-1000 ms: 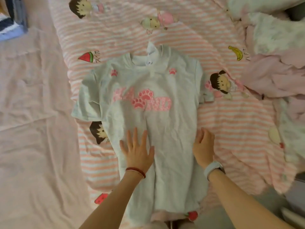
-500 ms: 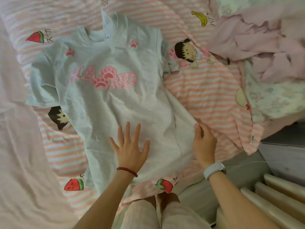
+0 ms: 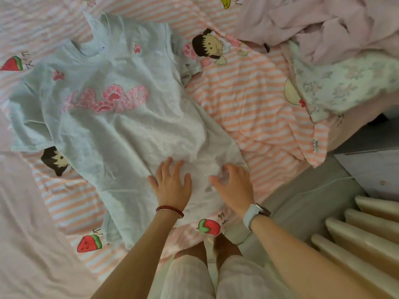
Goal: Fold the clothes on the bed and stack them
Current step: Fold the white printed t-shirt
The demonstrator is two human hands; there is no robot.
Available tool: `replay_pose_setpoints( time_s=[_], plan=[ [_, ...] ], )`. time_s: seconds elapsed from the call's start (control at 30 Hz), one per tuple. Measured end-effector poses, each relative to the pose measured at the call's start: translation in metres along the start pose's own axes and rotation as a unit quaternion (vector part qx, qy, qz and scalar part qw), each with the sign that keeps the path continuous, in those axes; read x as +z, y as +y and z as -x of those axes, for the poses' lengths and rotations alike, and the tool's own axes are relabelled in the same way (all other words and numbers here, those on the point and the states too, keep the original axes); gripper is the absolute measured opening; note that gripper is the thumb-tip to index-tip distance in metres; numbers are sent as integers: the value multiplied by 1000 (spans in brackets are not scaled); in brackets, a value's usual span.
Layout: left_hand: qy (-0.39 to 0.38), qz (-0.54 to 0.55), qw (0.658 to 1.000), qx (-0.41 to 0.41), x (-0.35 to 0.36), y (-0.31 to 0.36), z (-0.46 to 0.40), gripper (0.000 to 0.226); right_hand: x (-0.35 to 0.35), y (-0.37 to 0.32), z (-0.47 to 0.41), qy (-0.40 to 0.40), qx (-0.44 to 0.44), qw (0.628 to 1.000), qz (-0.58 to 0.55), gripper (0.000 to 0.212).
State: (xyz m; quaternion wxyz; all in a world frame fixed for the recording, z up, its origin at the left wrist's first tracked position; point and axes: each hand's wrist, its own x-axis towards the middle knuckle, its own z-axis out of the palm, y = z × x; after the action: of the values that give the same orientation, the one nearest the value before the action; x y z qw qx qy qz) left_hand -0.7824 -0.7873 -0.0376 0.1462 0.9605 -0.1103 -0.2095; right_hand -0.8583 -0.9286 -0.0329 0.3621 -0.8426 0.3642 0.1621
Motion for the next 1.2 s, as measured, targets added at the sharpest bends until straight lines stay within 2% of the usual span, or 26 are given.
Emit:
replay_pose_setpoints(
  time_s=[0.07,0.17,0.3,0.47,0.53,0.63,0.73,0.8,0.83,0.9,1.0,1.1,1.2],
  plan=[
    [15,17,1000,5,-3,0,-1,52,6,-10,-7,10,34,999,-7,21],
    [42,55,997,44,-9,3,-5,48,6,-13,-9,43,53,995,-79,12],
    [63,101,988,96,-24,18,-22,41,-17,-4,12,72,13,989,-132,8],
    [81,73,978,178,-40,50,-56,39,-60,1,17,139,-14,956,-258,9],
    [88,44,976,194,-42,64,-62,39,-78,8,10,167,-33,951,-257,7],
    [68,-51,972,221,-35,79,-58,47,-91,42,-6,197,-28,967,-160,9],
    [-40,-129,976,172,-15,76,-43,58,-90,82,-23,190,70,977,-64,13],
    [-64,-126,978,152,-4,64,-29,60,-84,94,-26,151,113,982,10,29],
    [-63,-111,980,150,-1,57,-21,57,-79,94,-26,142,106,983,51,39],
    [-24,-65,989,133,4,39,-5,52,-68,79,-20,147,37,982,110,51],
    [53,-1,998,42,6,6,19,53,-42,49,-8,127,-120,970,172,61],
    [127,58,985,-101,-4,-28,35,52,-13,20,0,61,-230,946,219,64],
    [140,96,950,-261,-13,-64,49,57,10,-6,10,9,-299,924,240,62]
  ],
)
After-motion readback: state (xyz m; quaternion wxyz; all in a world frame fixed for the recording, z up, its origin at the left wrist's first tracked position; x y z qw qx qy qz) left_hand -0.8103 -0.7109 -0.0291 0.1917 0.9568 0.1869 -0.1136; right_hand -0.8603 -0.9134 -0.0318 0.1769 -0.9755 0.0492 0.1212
